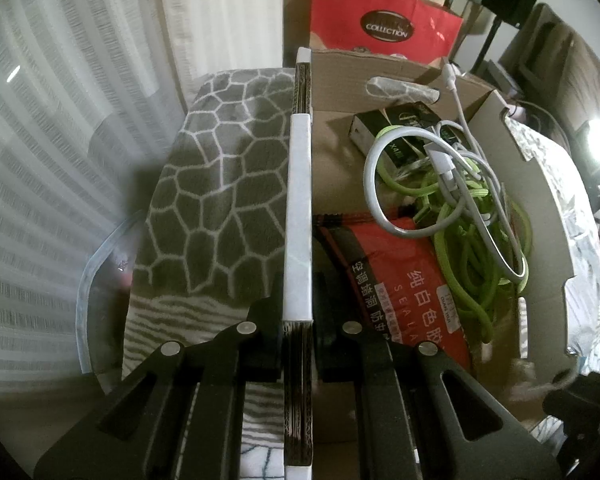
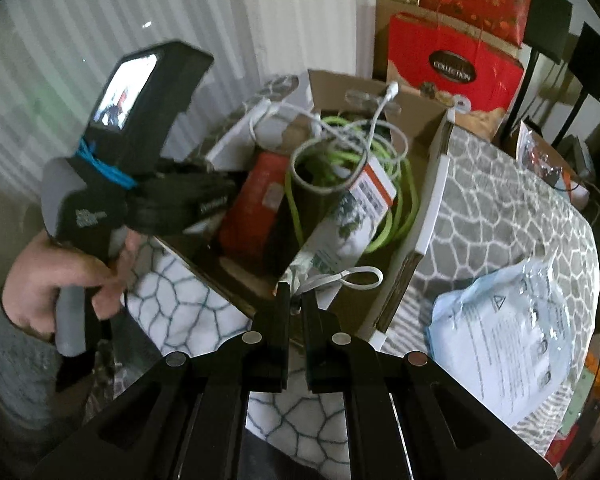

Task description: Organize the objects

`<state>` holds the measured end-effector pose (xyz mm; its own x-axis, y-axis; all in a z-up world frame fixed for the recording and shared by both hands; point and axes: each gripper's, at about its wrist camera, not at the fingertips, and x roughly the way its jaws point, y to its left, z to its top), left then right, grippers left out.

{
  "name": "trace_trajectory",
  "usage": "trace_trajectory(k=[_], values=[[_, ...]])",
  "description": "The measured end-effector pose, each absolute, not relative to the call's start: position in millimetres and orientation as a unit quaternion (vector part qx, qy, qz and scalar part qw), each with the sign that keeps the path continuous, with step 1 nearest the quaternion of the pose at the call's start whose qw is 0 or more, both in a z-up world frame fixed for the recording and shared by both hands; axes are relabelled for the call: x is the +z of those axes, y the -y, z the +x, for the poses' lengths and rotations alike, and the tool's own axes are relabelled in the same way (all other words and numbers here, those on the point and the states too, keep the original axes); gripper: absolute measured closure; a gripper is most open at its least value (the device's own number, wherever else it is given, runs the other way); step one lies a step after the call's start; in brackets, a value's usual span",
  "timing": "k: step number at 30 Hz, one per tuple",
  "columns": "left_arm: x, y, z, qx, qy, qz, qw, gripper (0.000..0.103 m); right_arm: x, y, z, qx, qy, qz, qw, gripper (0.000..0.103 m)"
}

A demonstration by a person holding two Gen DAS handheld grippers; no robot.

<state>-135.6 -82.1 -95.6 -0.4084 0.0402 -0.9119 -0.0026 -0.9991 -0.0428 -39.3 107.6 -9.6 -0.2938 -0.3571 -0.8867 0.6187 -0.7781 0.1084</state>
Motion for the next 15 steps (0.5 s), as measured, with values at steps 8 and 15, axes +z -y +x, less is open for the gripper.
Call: trace_trajectory(k=[8, 15], values=[[-96, 82, -136, 0.839, 0.018, -0.544, 0.013, 0.093, 9, -120, -50, -0.808, -0.114, 0.495, 0.3, 0.067], [-96, 81, -136, 0.839, 0.017, -0.543, 0.013, 0.093, 37, -153, -63, -0.831, -0.091, 0.474, 0.277, 0.063]])
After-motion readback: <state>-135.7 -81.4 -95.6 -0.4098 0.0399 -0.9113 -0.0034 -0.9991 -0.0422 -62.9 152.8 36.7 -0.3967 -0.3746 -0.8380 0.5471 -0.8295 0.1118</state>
